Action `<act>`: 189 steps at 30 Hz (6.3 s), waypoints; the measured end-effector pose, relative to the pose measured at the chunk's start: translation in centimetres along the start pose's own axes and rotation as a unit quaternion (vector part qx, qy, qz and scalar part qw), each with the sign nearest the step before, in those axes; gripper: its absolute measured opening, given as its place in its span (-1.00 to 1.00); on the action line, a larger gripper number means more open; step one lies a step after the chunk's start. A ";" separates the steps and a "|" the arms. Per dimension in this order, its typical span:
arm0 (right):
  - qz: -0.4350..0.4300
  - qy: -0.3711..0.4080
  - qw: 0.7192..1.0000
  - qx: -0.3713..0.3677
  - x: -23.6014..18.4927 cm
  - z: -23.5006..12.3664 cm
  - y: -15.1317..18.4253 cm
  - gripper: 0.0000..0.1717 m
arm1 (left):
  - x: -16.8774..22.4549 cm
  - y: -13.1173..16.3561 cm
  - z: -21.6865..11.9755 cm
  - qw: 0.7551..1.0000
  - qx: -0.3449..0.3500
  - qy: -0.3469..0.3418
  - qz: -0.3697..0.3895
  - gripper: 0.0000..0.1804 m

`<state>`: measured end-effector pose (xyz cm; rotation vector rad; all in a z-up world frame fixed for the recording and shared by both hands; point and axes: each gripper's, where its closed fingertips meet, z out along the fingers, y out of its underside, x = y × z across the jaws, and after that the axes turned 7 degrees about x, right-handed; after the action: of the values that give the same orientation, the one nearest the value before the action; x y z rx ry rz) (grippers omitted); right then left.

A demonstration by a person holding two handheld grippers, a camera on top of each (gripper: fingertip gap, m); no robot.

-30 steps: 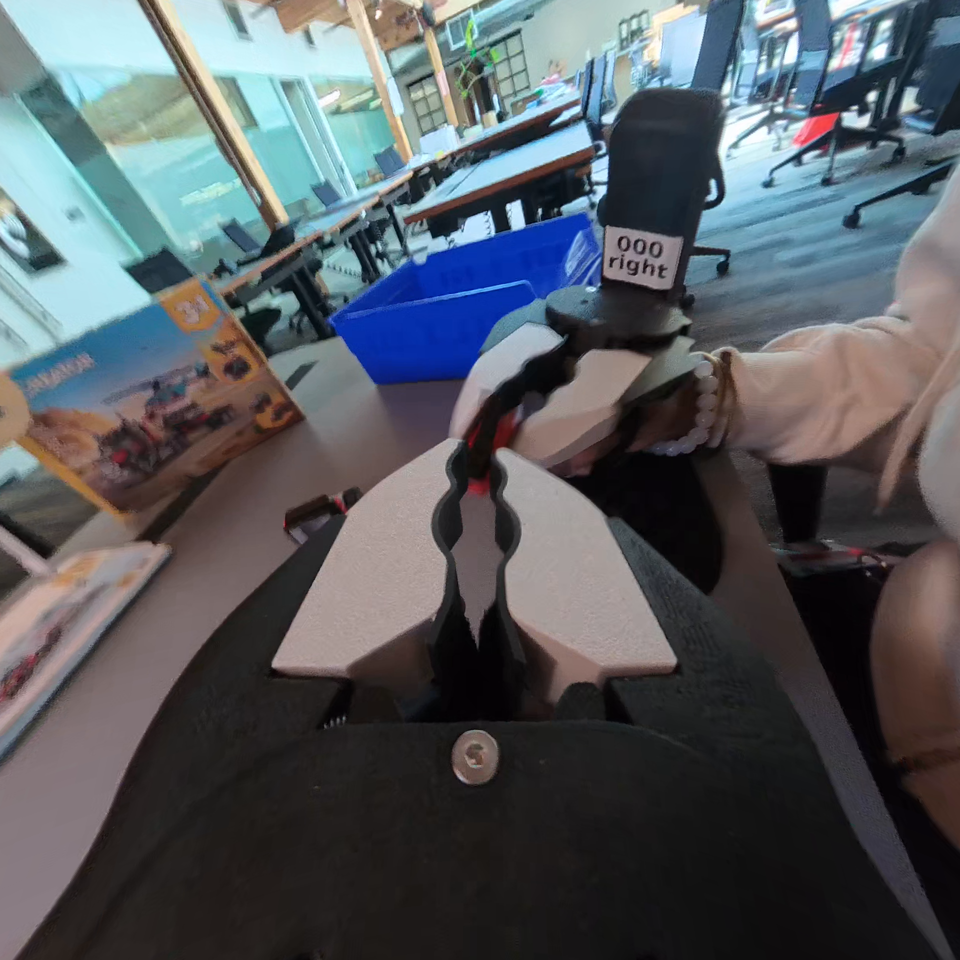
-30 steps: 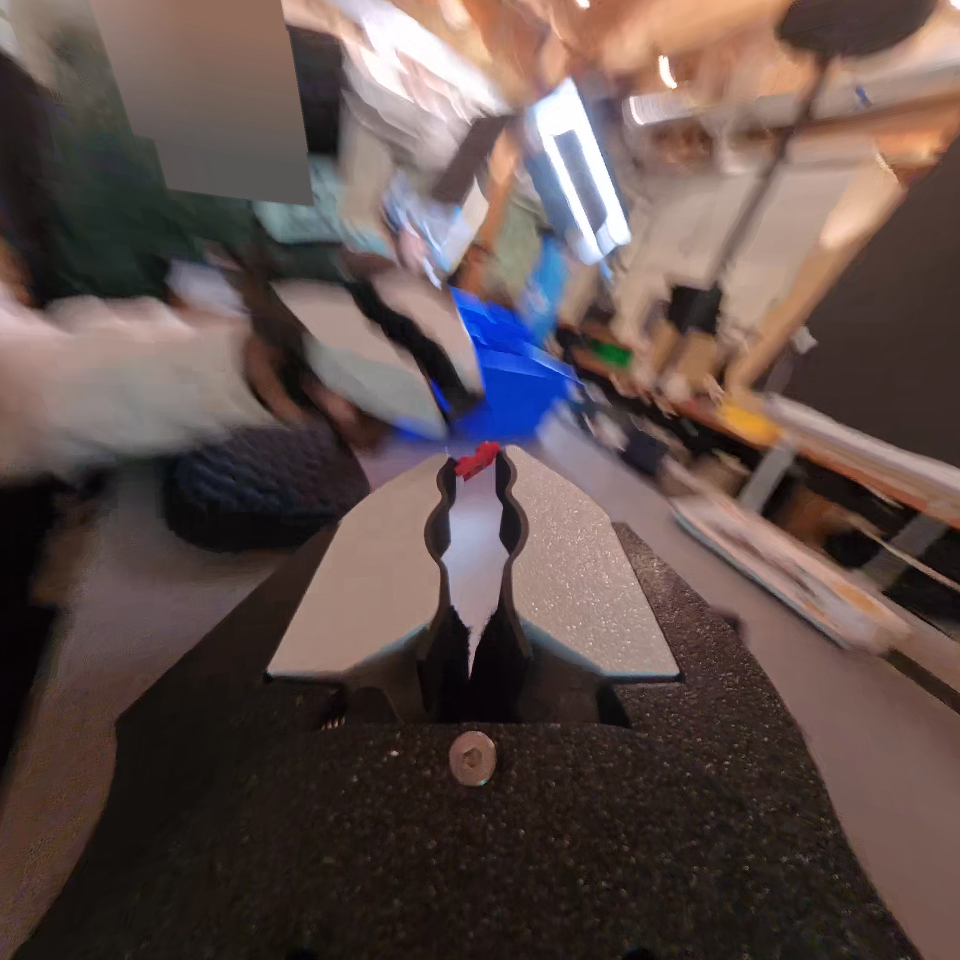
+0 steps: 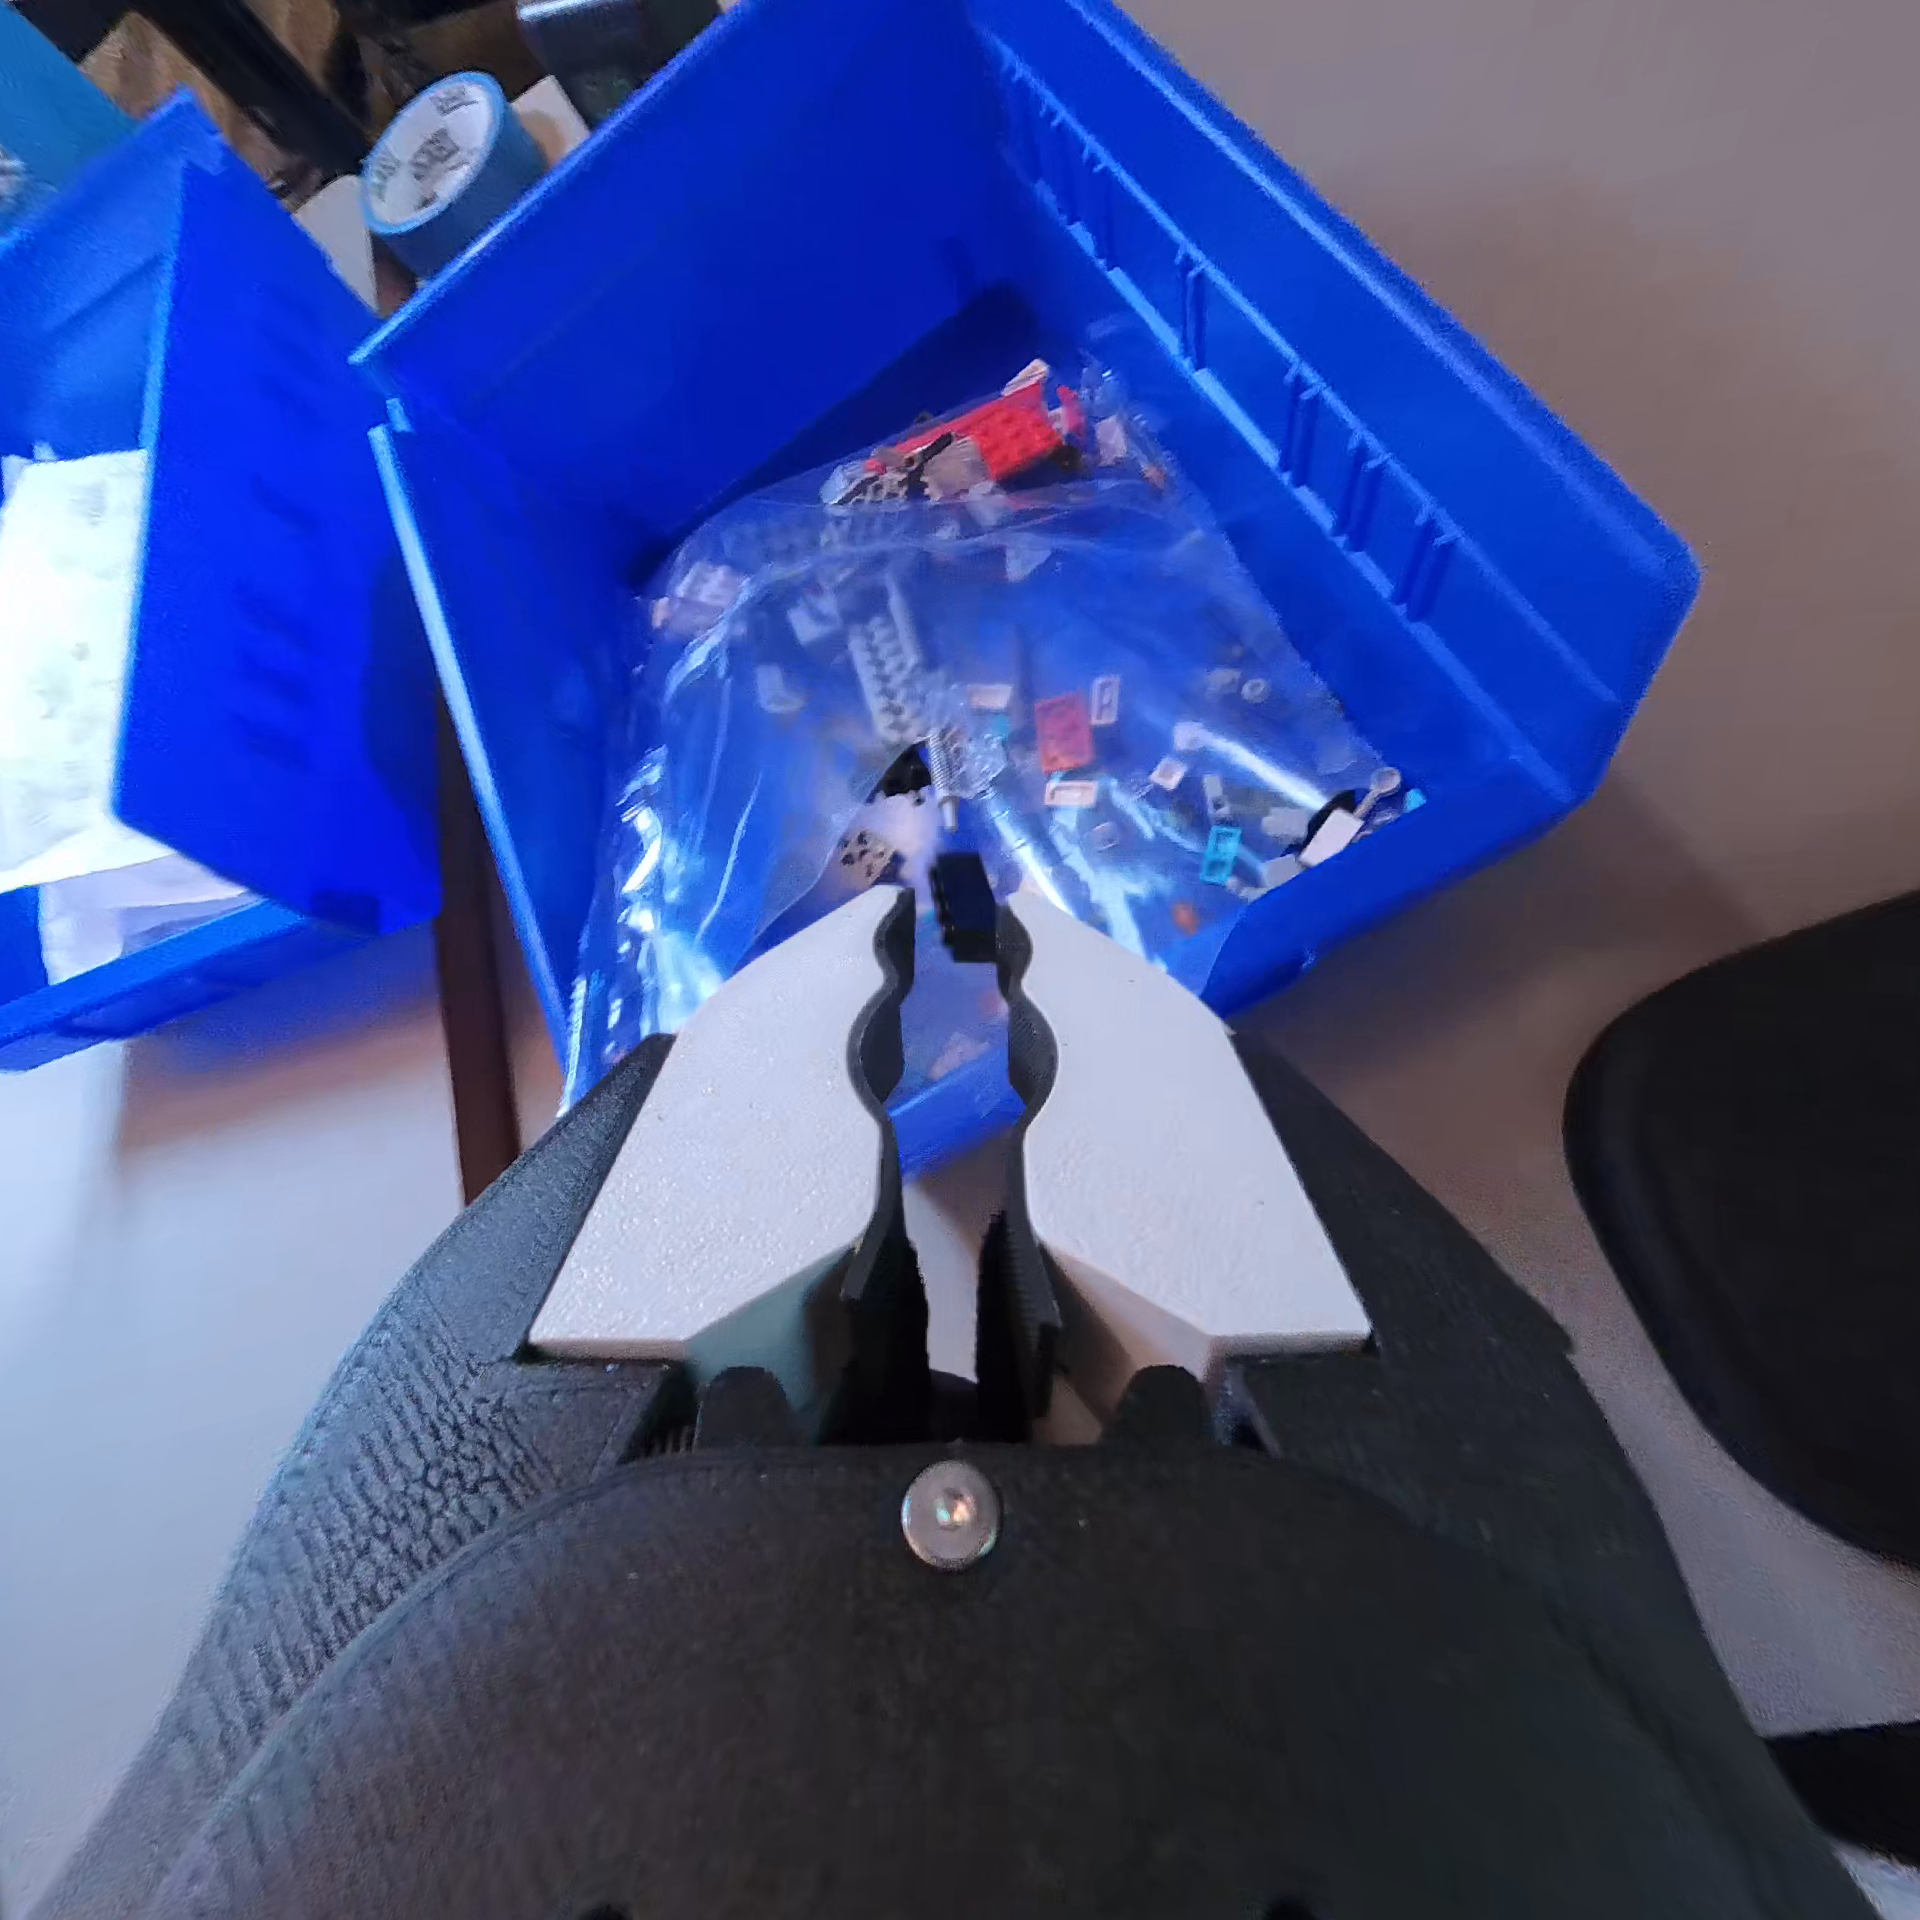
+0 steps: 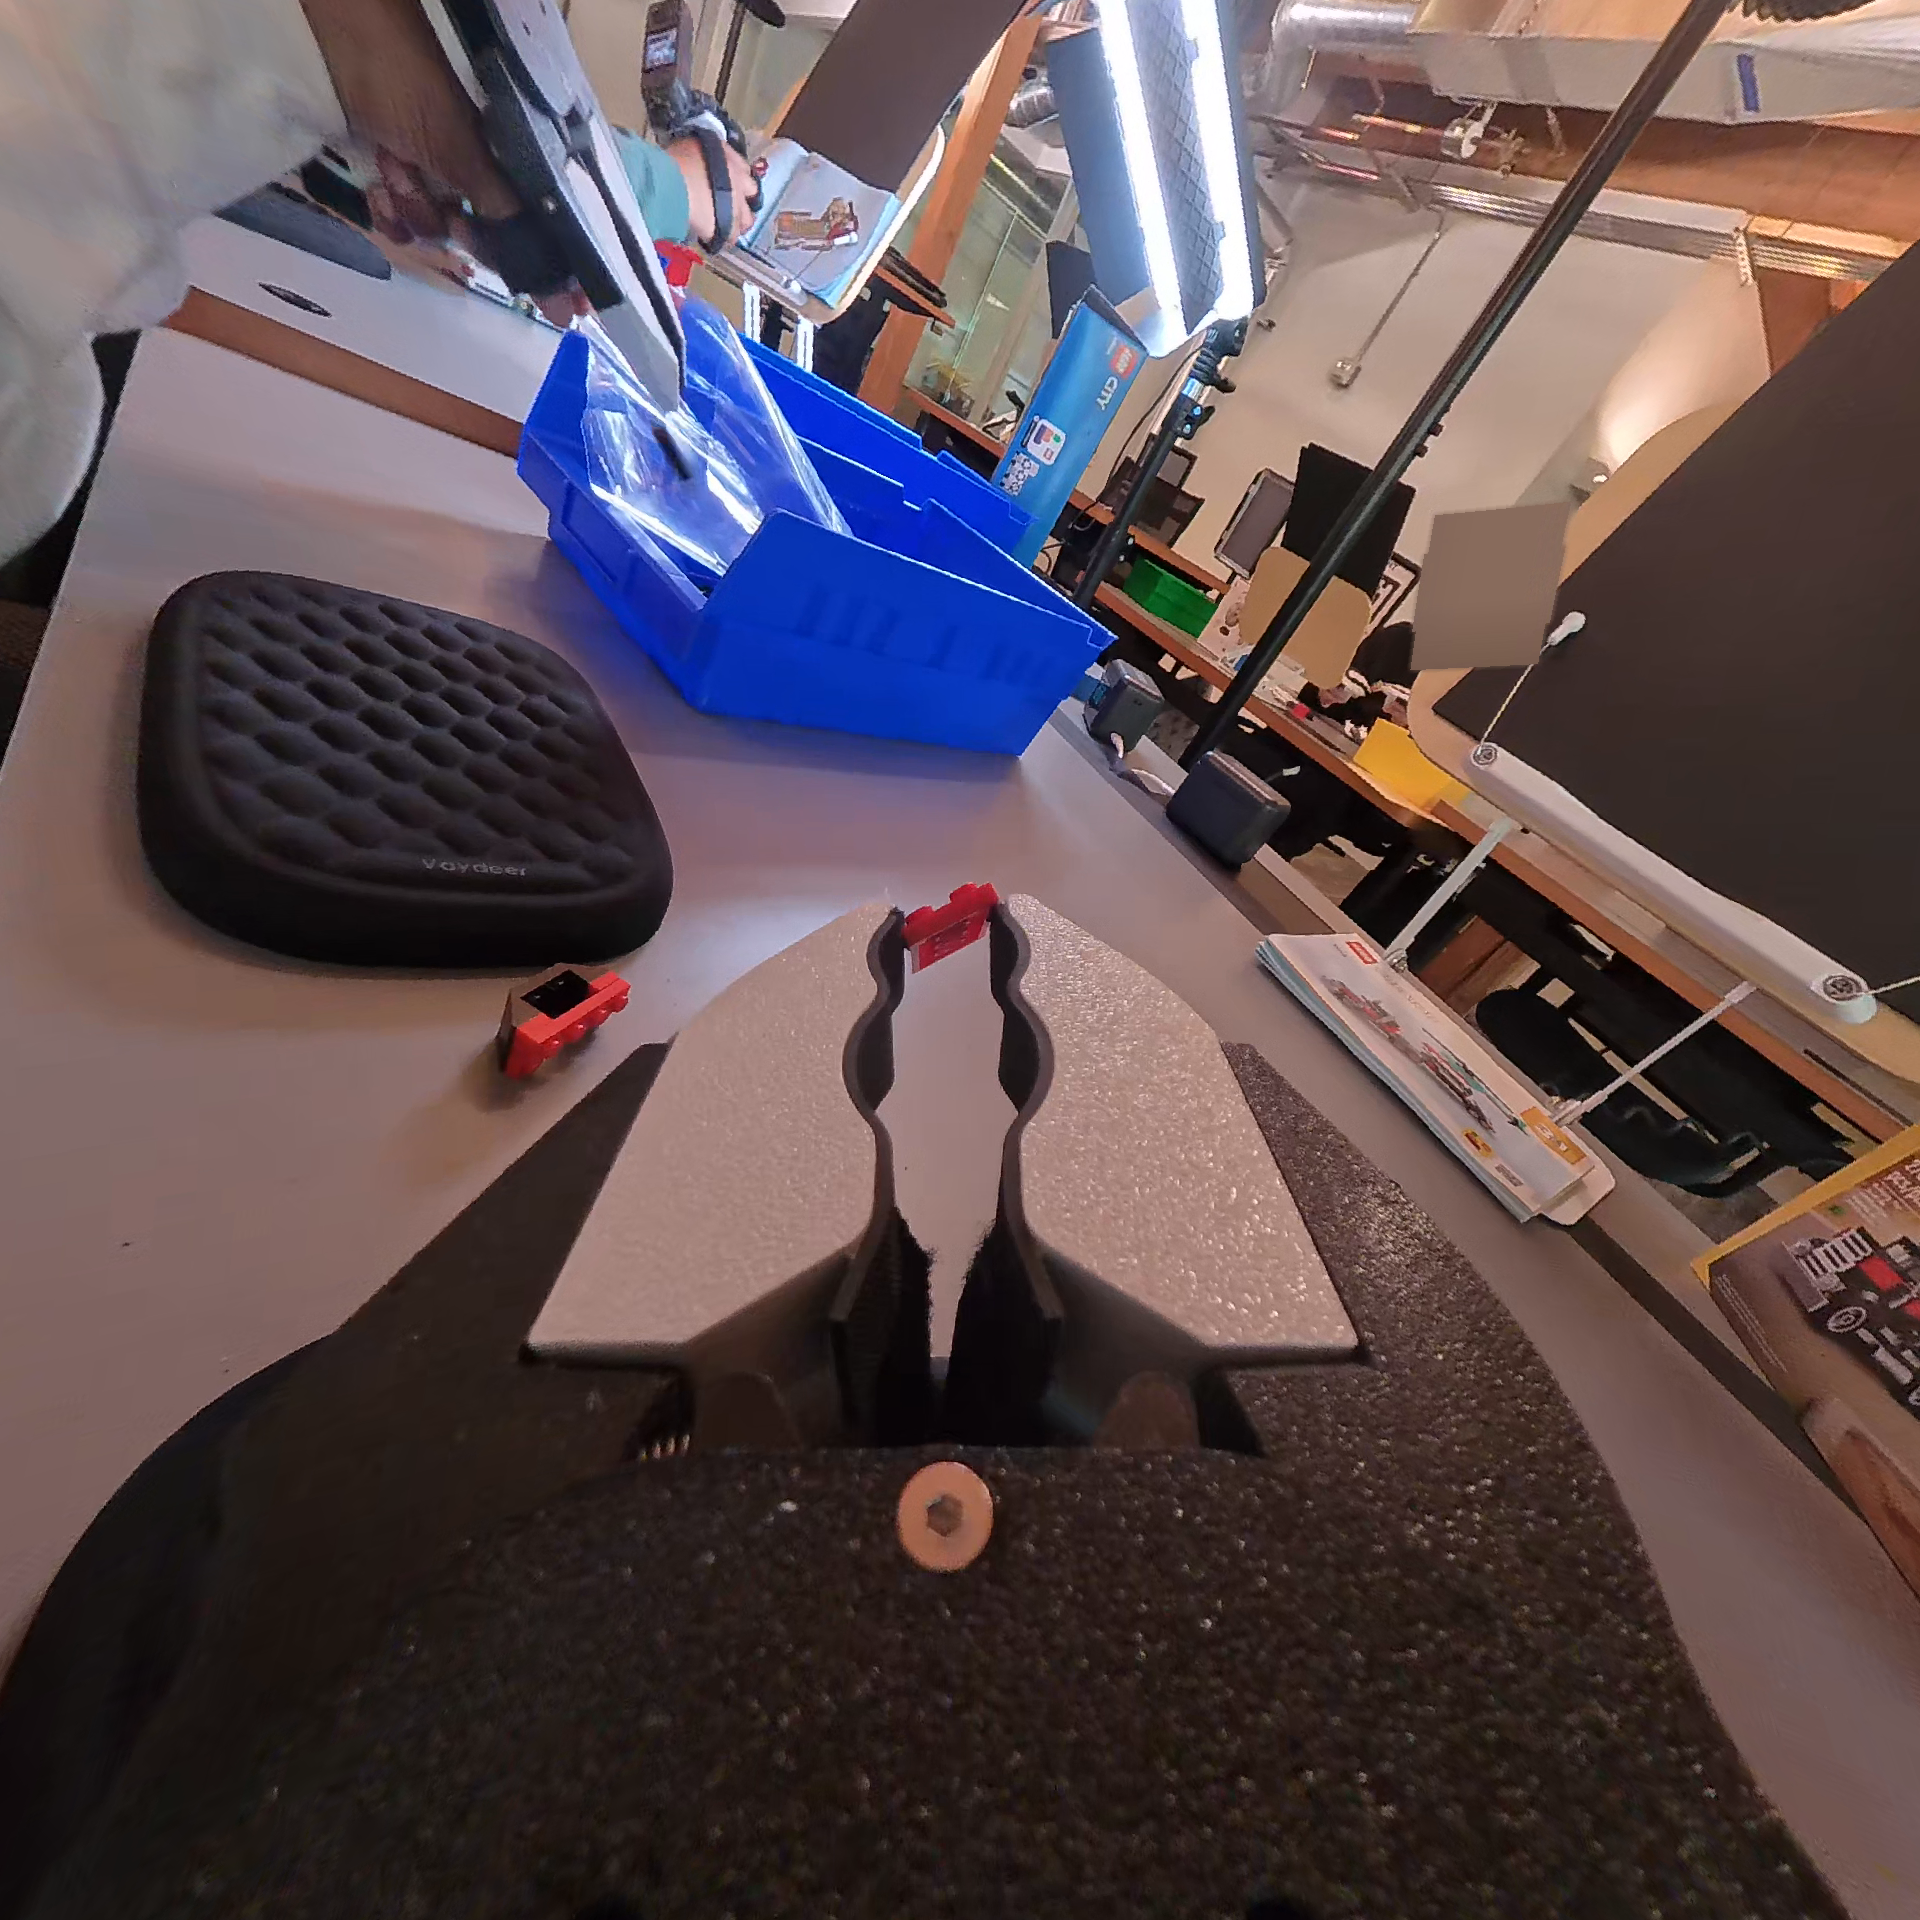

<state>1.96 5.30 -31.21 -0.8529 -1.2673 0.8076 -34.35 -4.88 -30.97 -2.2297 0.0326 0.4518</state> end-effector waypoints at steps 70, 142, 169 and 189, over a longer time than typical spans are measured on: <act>0.408 -0.078 0.873 0.256 2.7 -2.4 -4.8 -0.75 | 0.7 0.5 0.1 0.999 -0.037 -0.028 0.011 -0.63; 0.302 -0.107 0.916 0.242 -0.8 -0.7 -6.3 -0.91 | 35.8 -14.1 -8.6 0.688 0.419 0.593 0.020 -0.66; 0.455 -0.005 0.816 0.357 7.4 -6.1 -5.0 -0.92 | 28.0 -16.2 -6.2 0.685 0.433 0.566 -0.154 -0.81; 0.159 0.431 0.840 -0.288 23.9 -25.5 1.1 -0.91 | 31.1 -15.3 -4.6 0.738 0.402 0.533 -0.092 -0.81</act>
<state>30.17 24.54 -23.75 -1.7105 -0.5319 0.1831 -1.20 5.58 -27.23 -1.3150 0.5031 -0.8660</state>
